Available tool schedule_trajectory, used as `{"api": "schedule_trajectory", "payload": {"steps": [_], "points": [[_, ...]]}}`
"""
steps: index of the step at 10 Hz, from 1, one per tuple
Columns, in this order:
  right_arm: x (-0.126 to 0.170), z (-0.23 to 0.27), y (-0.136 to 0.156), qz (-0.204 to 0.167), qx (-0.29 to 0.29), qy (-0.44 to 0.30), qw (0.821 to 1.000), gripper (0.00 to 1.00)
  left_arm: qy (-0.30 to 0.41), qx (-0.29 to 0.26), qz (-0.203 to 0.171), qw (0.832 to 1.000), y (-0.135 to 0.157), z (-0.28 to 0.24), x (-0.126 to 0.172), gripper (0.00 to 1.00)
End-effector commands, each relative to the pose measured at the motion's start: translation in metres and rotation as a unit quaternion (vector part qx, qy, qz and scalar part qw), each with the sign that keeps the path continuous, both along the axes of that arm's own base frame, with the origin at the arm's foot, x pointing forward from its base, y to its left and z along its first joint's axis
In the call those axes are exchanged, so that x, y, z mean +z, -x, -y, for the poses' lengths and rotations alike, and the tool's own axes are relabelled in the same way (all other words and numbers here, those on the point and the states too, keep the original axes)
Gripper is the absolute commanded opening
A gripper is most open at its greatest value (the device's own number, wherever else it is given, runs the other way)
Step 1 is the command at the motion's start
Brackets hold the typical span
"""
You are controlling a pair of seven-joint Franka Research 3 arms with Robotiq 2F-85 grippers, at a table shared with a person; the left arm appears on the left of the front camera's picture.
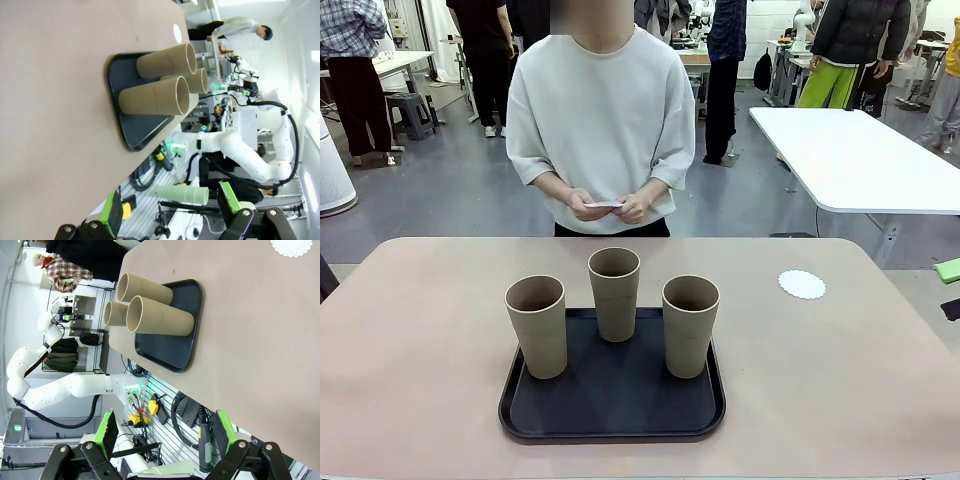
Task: Place coasters on the table and set cups on them.
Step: Pick up one Reusable plastic cup and place it on a coaster set by the human.
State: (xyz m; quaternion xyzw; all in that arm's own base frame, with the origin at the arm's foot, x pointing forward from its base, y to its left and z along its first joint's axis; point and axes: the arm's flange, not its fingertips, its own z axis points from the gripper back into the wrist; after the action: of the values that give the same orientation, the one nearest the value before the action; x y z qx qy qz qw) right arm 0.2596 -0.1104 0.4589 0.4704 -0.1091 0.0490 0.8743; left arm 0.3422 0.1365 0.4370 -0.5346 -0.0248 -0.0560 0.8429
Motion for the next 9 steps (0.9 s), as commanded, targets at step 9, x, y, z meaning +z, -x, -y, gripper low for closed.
{"api": "schedule_trajectory", "payload": {"steps": [9], "points": [[-0.005, -0.207, -0.078, 0.258, 0.390, 0.331, 0.820, 1.00, 0.007, -0.003, 0.006, 1.000, 0.000, -0.005, 0.002, 1.00]]}}
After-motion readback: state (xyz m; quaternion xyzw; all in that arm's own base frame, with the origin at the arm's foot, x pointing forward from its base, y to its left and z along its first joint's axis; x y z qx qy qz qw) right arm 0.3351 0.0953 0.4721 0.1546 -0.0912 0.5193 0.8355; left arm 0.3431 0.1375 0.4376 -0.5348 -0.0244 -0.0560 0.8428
